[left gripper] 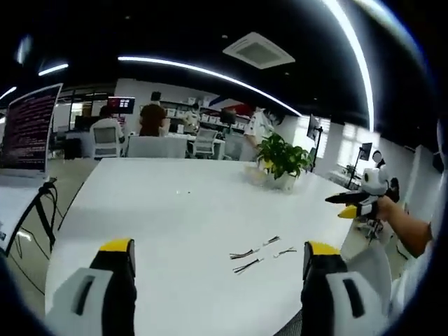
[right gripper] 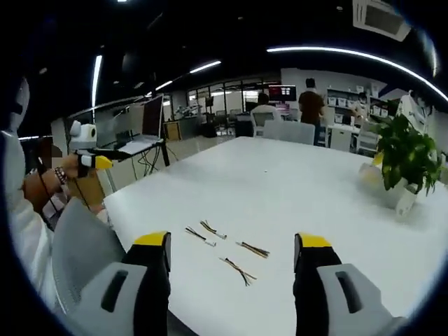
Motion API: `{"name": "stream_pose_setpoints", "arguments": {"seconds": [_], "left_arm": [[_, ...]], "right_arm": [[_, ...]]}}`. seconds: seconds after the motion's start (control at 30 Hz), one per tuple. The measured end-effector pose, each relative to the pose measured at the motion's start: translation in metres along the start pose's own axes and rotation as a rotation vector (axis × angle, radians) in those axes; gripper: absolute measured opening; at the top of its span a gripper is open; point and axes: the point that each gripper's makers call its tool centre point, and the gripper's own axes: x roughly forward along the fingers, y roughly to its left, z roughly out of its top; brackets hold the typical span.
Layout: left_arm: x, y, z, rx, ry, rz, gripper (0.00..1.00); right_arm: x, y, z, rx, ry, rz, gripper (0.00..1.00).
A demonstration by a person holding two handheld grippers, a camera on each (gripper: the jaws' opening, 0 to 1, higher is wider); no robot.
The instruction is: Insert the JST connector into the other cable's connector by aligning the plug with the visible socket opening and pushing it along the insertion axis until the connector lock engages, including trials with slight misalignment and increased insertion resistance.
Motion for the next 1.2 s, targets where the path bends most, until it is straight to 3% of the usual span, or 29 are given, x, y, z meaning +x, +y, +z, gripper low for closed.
{"name": "stream_pose_setpoints", "arguments": {"seconds": [0.23,0.37,0.53,0.67,0.93,1.2], "left_arm": [[0.023,-0.010,0.012,-0.014,-0.022,-0.139,0.99],[0.037,-0.013,0.015,0.048,-0.011,-0.220,0.99],[0.053,-0.022,0.026,0.061,-0.037,-0.331,0.99],[0.068,-0.031,0.030,0.112,-0.065,-0.414,0.98],[0.103,-0.035,0.026,0.143,-0.056,-0.484,0.91],[0.132,-0.049,0.021,0.168,-0.081,-0.571,0.86]], "right_arm": [[0.005,-0.014,0.024,-0.027,-0.066,0.060,0.66],[0.011,-0.015,0.030,-0.090,-0.082,0.110,0.67],[0.020,-0.005,0.027,-0.216,-0.039,0.240,0.62],[0.028,0.002,0.028,-0.267,-0.040,0.342,0.57],[0.044,-0.008,0.033,-0.292,-0.062,0.409,0.48],[0.064,-0.023,0.023,-0.307,-0.041,0.437,0.44]]}}
